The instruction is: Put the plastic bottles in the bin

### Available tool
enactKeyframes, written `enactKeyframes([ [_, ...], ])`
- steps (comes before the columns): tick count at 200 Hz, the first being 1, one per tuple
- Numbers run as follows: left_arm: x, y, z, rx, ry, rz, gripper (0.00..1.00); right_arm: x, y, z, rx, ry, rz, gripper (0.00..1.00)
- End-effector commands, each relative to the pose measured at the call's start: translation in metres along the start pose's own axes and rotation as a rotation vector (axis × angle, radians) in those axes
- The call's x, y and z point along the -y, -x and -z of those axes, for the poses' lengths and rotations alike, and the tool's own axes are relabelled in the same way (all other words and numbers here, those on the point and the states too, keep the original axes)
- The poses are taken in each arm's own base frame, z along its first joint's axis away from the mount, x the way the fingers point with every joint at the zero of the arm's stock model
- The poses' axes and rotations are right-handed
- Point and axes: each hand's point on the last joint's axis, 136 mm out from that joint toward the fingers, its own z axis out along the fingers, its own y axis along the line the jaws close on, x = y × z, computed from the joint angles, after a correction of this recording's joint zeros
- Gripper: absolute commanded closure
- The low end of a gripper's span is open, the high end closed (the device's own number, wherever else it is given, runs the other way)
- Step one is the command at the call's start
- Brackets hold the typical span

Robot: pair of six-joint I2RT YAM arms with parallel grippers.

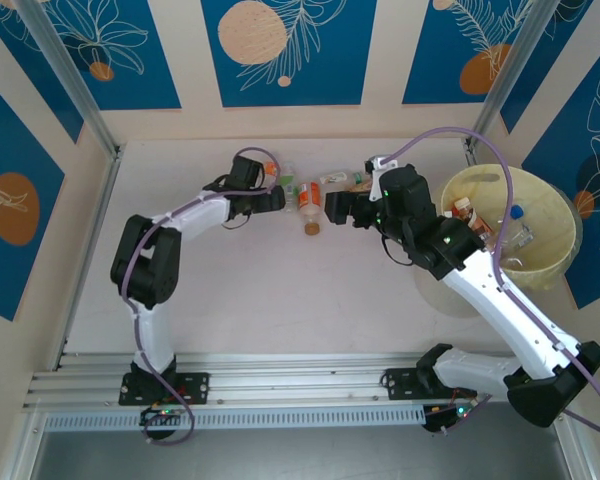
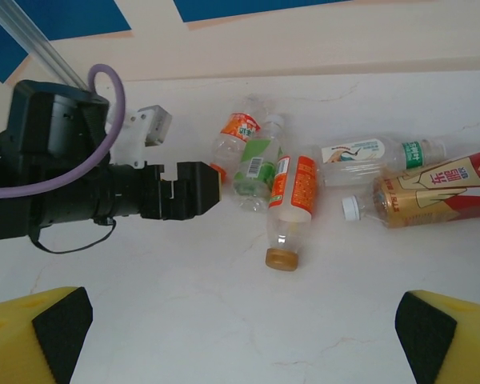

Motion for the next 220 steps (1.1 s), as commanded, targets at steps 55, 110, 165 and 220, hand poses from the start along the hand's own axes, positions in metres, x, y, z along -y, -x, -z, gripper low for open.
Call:
enactKeyframes([
  [55,-0.005,0.0,-0.038,-0.119,0.064,-0.145,0.0,0.017,0.004,0.018,0.083,-0.059,-0.022,0.0],
  [110,-0.005,0.009,-0.054,-0.092,0.068,-0.129,0.01,0.017,0.002,0.02,0.067,-0.059,-0.029,0.0],
  [165,0.006,0.04,-0.011,0.011,-0.093,-0.135,0.0,0.024,-0.004,0.019,0.052,-0.09,-0.027,0.01],
  [220,-0.024,0.046,-0.021,0.012,-0.058,-0.102,0.0,0.021,-0.004,0.011,0.037,-0.087,-0.019,0.0],
])
